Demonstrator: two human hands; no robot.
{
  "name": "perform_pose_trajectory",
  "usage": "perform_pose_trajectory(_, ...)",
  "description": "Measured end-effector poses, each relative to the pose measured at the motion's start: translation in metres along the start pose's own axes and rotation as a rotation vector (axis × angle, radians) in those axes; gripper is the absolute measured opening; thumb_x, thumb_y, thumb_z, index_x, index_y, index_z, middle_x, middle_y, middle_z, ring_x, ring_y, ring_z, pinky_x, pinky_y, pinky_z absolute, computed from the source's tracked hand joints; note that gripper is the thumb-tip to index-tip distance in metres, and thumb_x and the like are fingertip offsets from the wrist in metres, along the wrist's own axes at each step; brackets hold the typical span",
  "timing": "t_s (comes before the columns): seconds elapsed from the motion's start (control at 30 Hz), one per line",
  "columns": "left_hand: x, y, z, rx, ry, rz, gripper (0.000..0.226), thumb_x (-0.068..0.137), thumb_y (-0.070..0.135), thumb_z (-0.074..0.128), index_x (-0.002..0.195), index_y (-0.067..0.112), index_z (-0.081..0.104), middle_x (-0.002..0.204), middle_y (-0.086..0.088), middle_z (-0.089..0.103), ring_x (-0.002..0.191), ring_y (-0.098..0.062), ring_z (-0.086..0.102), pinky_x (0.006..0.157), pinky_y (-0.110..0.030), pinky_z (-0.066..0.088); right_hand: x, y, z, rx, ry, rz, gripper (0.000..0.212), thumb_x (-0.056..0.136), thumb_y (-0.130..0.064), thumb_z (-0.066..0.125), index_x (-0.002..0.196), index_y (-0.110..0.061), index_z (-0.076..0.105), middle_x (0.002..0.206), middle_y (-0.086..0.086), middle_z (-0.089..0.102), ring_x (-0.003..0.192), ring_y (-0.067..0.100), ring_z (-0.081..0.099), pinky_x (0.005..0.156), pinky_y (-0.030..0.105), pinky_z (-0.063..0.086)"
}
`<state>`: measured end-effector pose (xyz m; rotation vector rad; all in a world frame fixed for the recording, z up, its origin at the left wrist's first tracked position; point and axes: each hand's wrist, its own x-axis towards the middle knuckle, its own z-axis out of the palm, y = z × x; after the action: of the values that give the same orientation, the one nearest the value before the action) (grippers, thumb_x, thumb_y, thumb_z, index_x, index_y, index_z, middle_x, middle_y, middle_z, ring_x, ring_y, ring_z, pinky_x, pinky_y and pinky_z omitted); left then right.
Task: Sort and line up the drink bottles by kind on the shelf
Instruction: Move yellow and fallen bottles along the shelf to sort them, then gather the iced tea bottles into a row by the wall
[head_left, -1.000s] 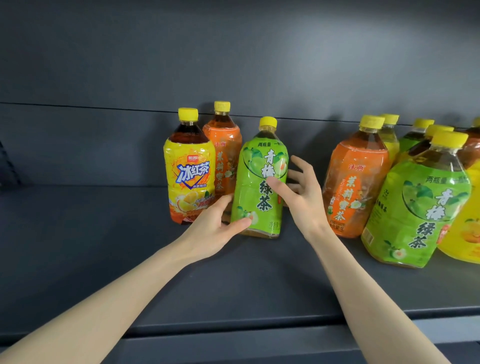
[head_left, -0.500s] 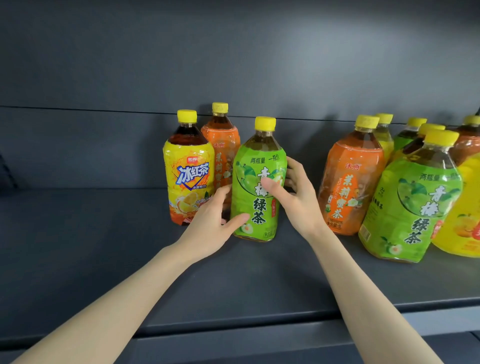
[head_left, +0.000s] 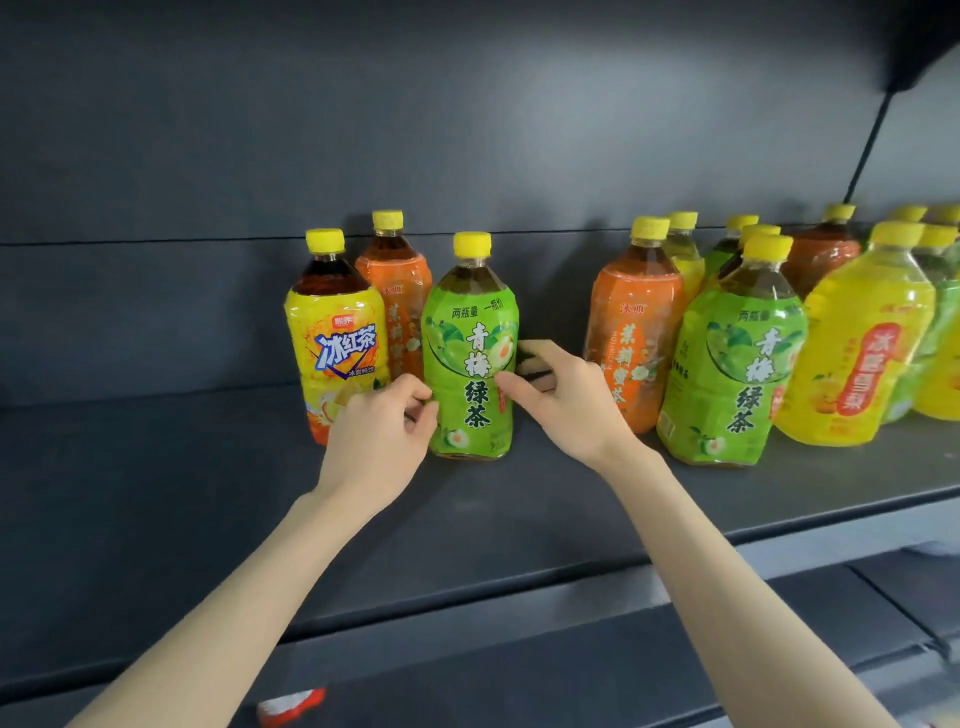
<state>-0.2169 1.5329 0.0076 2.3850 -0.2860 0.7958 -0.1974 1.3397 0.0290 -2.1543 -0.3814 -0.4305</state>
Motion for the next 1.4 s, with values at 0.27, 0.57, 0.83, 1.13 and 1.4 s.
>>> perform_pose_trajectory(0.27,-0.015,0.087,-0.003,-0.162,0.048,0.125,0.012,0.087,0.017,0.064,0.098,0.013,0.069,0.084,0.008,0.069,0.078,-0.003,0.064,0.076,-0.024,0.052,-0.050,0.004,-0.081,-0.130,0.218,-0.109,0.018,0.090,-0.023,0.063,0.103,-0.011,0.070,0.097,0.002,0.071,0.086,0.017,0.065,0.083,0.038,0.054)
perform_pose_trajectory(0.57,-0.091,0.233,0.080,-0.366,0.015,0.095,0.010,0.087,0.018,0.063,0.096,0.017,0.067,0.081,0.023,0.064,0.086,0.004,0.062,0.075,-0.009,0.046,-0.162,0.074,-0.218,-0.125,0.260,-0.023,0.012,0.091,-0.017,0.063,0.098,-0.012,0.071,0.091,-0.005,0.067,0.079,0.000,0.062,0.070,0.011,0.045)
perform_pose_trajectory(0.83,-0.083,0.324,0.142,-0.410,0.003,0.114,0.011,0.089,0.016,0.062,0.099,0.015,0.067,0.085,0.017,0.065,0.086,0.002,0.062,0.078,-0.018,0.050,-0.185,0.128,-0.306,-0.113,0.307,0.021,0.014,0.092,-0.013,0.058,0.097,-0.012,0.072,0.096,0.000,0.070,0.089,0.012,0.063,0.074,0.014,0.046)
perform_pose_trajectory(1.13,-0.023,0.340,0.228,-0.408,0.151,-0.025,0.051,0.091,0.029,0.060,0.135,0.011,0.043,0.130,-0.004,0.050,0.119,-0.015,0.048,0.098,-0.032,0.043,-0.128,0.189,-0.333,-0.062,0.300,0.003,0.013,0.093,-0.016,0.059,0.094,-0.011,0.071,0.094,-0.001,0.070,0.080,0.006,0.063,0.068,0.016,0.047)
perform_pose_trajectory(1.4,0.020,0.324,0.290,-0.521,0.174,-0.191,0.067,0.089,0.059,0.042,0.142,0.018,0.033,0.139,-0.003,0.048,0.126,-0.020,0.048,0.101,-0.048,0.044,-0.054,0.222,-0.317,0.103,0.118,-0.021,0.043,0.091,-0.031,0.063,0.129,-0.012,0.055,0.113,-0.002,0.064,0.086,-0.002,0.056,0.070,0.004,0.046)
